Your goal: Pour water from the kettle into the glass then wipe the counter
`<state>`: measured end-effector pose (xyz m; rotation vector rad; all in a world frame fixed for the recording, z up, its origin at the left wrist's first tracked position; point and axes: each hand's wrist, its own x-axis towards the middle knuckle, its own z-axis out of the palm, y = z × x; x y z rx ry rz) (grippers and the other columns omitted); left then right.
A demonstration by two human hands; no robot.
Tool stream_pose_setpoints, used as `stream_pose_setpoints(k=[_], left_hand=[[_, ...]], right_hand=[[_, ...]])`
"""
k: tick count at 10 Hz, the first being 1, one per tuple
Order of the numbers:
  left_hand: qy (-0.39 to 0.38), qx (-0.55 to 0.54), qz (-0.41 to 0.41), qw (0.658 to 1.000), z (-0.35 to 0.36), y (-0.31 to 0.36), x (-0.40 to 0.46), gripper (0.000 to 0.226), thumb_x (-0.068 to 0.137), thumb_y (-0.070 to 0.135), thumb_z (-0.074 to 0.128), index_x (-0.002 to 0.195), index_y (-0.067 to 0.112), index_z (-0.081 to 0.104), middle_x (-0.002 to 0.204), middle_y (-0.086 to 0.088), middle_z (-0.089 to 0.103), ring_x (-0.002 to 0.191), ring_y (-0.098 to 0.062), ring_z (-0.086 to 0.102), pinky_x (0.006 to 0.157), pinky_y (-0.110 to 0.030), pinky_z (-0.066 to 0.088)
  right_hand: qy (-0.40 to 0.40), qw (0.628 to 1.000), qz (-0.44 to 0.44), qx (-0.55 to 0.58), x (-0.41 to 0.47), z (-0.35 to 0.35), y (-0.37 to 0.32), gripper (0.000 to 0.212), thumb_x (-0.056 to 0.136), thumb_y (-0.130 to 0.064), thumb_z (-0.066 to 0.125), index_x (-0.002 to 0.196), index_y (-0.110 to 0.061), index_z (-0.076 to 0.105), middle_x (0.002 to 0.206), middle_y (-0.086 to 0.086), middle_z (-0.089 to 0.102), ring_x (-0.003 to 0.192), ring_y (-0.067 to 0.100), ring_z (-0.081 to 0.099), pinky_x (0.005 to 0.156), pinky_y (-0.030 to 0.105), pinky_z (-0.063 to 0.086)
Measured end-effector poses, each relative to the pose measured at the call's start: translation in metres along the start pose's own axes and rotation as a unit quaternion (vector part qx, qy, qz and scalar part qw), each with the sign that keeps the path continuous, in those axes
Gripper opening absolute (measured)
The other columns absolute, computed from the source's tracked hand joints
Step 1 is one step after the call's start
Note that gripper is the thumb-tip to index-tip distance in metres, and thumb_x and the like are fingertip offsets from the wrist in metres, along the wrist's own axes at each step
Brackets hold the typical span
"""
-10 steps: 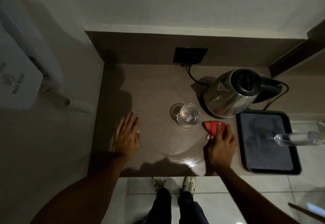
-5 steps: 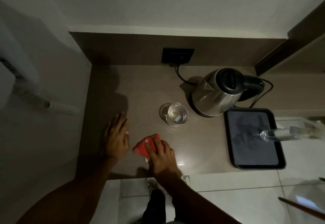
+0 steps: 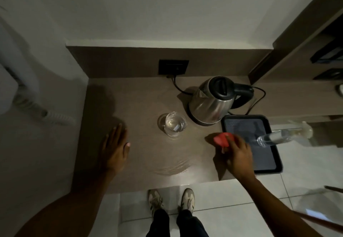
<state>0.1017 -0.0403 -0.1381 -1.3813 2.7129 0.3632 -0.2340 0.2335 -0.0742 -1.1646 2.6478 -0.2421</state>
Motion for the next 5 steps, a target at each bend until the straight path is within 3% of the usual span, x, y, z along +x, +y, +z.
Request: stream_pose_setpoints(k=[1, 2, 3, 4, 5], left_hand=[[-0.008, 0.006, -0.004, 1.0, -0.001, 0.002, -0.001, 0.06, 0.095, 0.039, 0.026, 0.146, 0.011, 0.042, 0.157, -0.015, 0.037, 0.144, -0.033, 0.036, 0.112, -0.052, 0.031], [-0.007, 0.012, 0.003, 1.0, -0.004, 0.005, -0.002, 0.059, 0.095, 0.037, 0.027, 0.143, 0.009, 0.047, 0.155, -0.018, 0.04, 0.142, -0.036, 0.039, 0.11, -0.053, 0.034], [-0.008, 0.019, 0.003, 1.0, -0.004, 0.008, -0.004, 0.061, 0.097, 0.04, 0.023, 0.141, 0.007, 0.051, 0.152, -0.019, 0.044, 0.139, -0.038, 0.044, 0.108, -0.055, 0.038], [-0.024, 0.028, 0.007, 0.999, -0.014, 0.008, -0.005, 0.074, 0.101, 0.046, 0.004, 0.138, 0.005, 0.053, 0.148, -0.022, 0.047, 0.135, -0.041, 0.049, 0.105, -0.056, 0.041], [-0.015, 0.021, -0.001, 1.0, -0.019, 0.018, -0.008, 0.082, 0.1, 0.048, -0.003, 0.136, 0.002, 0.055, 0.145, -0.026, 0.05, 0.131, -0.044, 0.052, 0.101, -0.058, 0.044]], right_hand=[[0.043, 0.994, 0.077, 0.059, -0.004, -0.013, 0.034, 0.074, 0.074, 0.002, 0.068, 0.141, -0.018, 0.044, 0.147, 0.018, 0.038, 0.127, 0.047, 0.038, 0.101, 0.06, 0.038], [-0.012, 0.99, 0.132, 0.038, -0.008, -0.009, 0.057, 0.061, 0.094, -0.036, 0.047, 0.151, -0.025, 0.026, 0.159, 0.014, 0.019, 0.14, 0.044, 0.023, 0.105, 0.068, 0.025], [-0.052, 0.992, 0.112, 0.016, -0.013, 0.006, 0.072, 0.079, 0.084, -0.069, 0.008, 0.153, -0.031, 0.008, 0.163, 0.005, -0.001, 0.148, 0.032, 0.004, 0.108, 0.064, 0.017], [-0.058, 0.991, 0.116, 0.033, -0.009, 0.002, 0.078, 0.089, 0.076, -0.08, -0.001, 0.152, -0.035, 0.004, 0.164, 0.002, -0.004, 0.148, 0.027, -0.002, 0.11, 0.063, 0.012], [-0.038, 0.993, 0.101, 0.043, -0.012, 0.0, 0.068, 0.08, 0.081, -0.079, 0.01, 0.151, -0.04, 0.001, 0.164, -0.004, -0.006, 0.148, 0.023, -0.007, 0.11, 0.064, 0.005]])
